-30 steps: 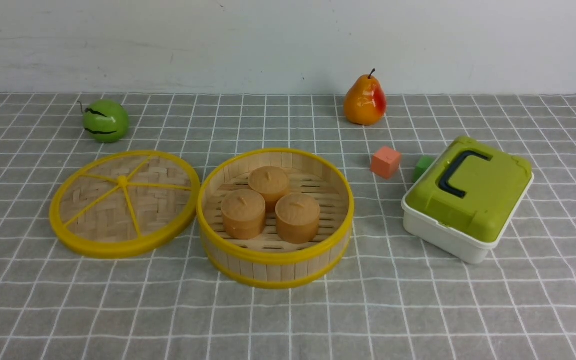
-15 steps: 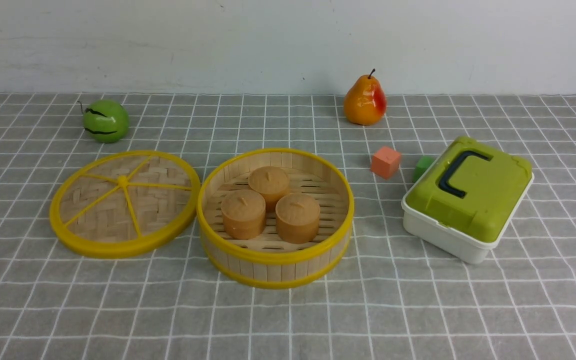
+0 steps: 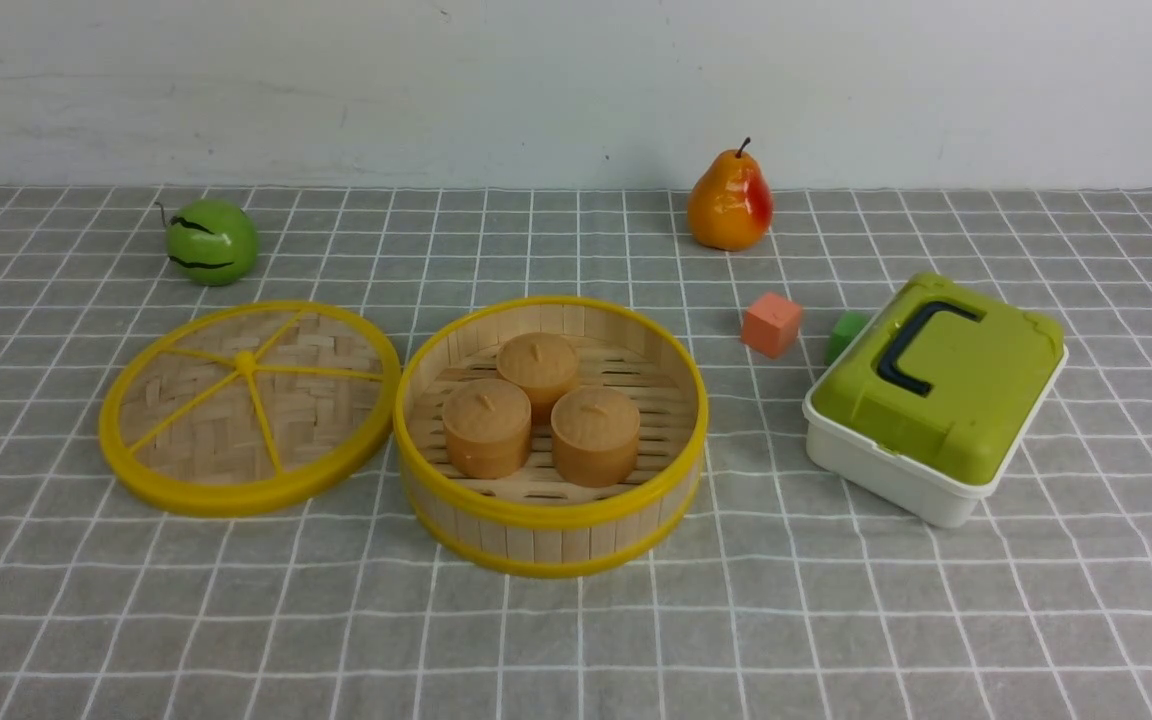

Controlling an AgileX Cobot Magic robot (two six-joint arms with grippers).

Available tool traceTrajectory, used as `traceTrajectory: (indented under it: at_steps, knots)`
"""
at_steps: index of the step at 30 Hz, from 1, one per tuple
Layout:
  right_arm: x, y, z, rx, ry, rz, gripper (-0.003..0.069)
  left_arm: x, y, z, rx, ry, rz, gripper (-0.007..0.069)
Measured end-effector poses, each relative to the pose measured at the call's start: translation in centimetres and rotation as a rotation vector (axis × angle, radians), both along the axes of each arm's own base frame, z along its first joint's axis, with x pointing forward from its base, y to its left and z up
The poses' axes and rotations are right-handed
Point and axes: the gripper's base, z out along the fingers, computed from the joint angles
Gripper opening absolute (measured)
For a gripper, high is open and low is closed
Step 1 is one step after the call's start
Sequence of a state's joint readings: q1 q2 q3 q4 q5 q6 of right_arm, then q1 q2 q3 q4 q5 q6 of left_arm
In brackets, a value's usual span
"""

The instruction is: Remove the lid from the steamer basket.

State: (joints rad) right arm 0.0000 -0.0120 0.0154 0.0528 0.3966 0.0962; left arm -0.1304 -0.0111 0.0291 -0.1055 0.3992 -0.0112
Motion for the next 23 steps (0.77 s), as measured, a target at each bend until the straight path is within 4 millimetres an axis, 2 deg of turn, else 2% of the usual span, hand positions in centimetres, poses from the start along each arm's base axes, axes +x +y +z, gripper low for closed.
traceTrajectory:
  at_steps: [23]
  knots:
    - [0.00, 0.00, 0.00, 0.000, 0.000, 0.000, 0.0242, 0.00, 0.00, 0.00, 0.000, 0.000, 0.000, 0.0068]
